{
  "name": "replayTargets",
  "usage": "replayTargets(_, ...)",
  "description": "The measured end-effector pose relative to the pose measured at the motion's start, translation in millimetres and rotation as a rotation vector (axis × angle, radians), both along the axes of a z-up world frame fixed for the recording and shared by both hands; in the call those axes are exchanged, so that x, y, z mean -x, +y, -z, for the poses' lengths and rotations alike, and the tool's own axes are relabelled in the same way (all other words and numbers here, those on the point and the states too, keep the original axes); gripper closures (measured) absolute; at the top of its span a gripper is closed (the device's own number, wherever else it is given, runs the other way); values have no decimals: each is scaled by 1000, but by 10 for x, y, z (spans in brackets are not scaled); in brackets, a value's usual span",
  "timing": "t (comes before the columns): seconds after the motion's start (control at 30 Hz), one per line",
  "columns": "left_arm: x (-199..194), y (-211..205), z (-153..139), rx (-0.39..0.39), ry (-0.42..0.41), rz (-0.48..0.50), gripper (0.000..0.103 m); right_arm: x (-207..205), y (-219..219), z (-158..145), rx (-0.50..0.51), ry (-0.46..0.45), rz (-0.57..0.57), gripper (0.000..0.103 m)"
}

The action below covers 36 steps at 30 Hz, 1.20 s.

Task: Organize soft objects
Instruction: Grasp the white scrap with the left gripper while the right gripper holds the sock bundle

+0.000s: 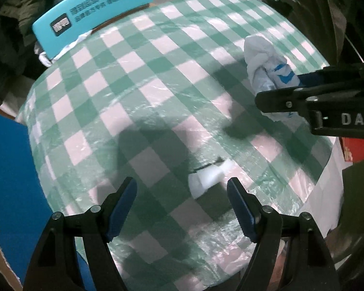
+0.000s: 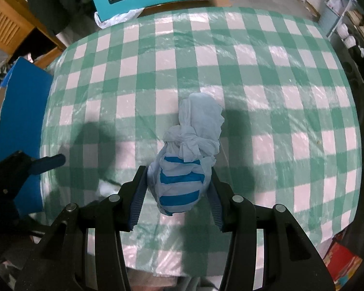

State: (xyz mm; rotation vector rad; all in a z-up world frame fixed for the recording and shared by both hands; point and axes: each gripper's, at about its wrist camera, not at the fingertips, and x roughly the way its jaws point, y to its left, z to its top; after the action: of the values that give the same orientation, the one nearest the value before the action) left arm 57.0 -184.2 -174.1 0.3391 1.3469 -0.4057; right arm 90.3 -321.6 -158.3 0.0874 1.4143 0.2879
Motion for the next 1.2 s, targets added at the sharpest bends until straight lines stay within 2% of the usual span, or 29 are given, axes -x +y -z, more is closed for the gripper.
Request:
replayTargets(0.4,-37,-86,256,11,35,21,25,103,-149,96,-21,23,10,56)
replayTargets(0.47,-51,-72,273,15,34,18,28,97,-136,114,-25,27,7,56)
replayTargets(0.6,-87,-61,253,32,21,17,43,87,-120,135,-30,31,1,56)
replayTargets(0.73,-119,-89,224,59,30,26,65,78,-119,160,-31,38,1,56)
replayTargets(0.83,-104,-188,207,53,21,41,74,72,-103,182,-28,44,2,56)
replayTargets(0.97,-100,-238,156,56,4,39,79,64,-77,168,-27,42,-3,56)
replayTargets(1.2,-68,-134,85,66,-16,4,81,61,-51,76,-29,20,-14,56)
